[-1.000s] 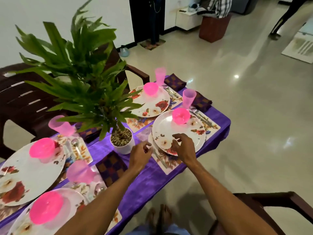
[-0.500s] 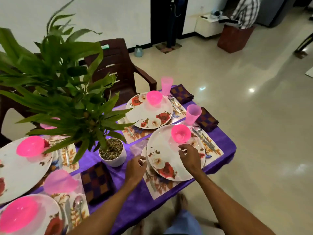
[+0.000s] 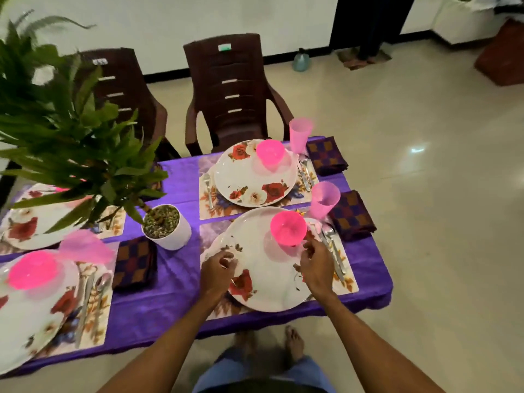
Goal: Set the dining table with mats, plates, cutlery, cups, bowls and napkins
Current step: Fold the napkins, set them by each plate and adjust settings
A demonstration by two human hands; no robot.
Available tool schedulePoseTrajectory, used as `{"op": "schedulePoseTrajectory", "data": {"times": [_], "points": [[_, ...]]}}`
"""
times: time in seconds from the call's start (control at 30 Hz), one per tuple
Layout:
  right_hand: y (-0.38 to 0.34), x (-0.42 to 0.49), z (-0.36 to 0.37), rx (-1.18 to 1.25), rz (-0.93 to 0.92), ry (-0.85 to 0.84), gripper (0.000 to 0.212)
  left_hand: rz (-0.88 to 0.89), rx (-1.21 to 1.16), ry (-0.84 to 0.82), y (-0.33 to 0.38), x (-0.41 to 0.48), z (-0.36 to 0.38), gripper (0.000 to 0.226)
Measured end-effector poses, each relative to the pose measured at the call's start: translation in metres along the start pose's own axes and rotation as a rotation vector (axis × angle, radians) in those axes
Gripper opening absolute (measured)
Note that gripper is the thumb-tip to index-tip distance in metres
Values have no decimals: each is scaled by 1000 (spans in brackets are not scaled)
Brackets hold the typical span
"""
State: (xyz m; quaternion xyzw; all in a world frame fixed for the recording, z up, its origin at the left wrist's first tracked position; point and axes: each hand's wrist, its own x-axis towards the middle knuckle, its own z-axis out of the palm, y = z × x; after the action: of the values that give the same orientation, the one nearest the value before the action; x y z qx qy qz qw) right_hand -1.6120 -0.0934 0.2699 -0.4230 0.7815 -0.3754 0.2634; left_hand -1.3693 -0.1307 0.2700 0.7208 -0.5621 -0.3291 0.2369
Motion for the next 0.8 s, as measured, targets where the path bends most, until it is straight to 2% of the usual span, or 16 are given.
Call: {"op": "schedulePoseTrajectory", "data": {"times": [0.07, 0.2, 0.27, 0.43, 0.57, 0.8], "points": [[5, -1, -6, -75, 39, 11, 20, -82, 11, 59, -9, -6, -2, 10], [18, -5, -12, -205, 146, -75, 51, -251, 9, 213, -29, -20, -15, 11], [20, -5, -13, -230, 168, -85, 58, -293, 18, 235, -37, -26, -22, 13], [19, -4, -11, -300, 170, -73, 60, -347, 38, 218, -50, -28, -28, 19], [30, -3, -7, -333, 193, -75, 60, -389, 43, 133, -55, -21, -21, 19], [29, 1, -5, -348, 179, -65, 60, -581, -133, 161, -54, -8, -16, 24]]}}
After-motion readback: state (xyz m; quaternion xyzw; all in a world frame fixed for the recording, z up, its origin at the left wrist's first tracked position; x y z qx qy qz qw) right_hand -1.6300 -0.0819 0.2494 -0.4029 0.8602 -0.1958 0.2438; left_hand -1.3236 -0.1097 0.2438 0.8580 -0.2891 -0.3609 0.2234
